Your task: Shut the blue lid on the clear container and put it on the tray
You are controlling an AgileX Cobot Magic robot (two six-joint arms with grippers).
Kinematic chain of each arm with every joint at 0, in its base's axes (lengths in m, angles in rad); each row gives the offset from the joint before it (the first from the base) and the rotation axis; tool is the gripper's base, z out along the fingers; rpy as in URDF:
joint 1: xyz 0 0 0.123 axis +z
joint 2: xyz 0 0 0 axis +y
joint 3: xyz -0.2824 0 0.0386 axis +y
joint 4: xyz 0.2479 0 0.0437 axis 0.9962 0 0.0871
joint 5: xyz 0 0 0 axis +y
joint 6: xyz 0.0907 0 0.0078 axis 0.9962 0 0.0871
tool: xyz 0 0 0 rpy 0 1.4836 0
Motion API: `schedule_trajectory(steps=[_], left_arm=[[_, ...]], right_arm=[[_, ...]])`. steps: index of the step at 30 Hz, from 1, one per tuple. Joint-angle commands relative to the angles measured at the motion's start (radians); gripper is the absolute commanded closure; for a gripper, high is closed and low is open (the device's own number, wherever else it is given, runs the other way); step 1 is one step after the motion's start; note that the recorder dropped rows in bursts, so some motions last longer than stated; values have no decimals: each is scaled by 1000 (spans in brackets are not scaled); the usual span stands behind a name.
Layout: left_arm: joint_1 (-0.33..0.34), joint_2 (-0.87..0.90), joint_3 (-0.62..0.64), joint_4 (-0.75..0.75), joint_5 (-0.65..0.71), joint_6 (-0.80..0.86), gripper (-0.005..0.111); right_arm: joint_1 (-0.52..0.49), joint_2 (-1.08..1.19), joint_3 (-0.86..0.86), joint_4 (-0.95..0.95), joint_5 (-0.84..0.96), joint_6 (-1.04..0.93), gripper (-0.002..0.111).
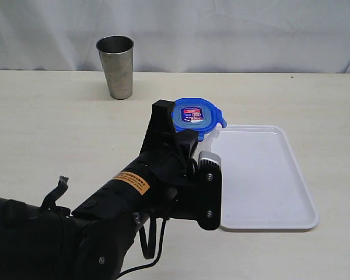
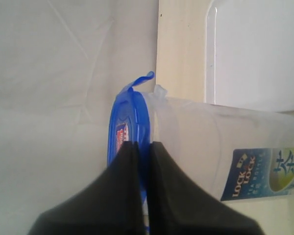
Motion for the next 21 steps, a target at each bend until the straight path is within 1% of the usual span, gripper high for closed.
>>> schedule_trajectory(steps=[1,14,21], left_arm=[[-28,-4,-6,-21,-18,-3,107],[-36,-4,-6,-50,-27,-3,107],[-36,-4,-6,-54,-27,50,107]], right_arm=[[1,-4,2,-1,-3,-1,104],[1,-4,2,-1,-3,-1,104],[1,-4,2,-1,-3,-1,104]])
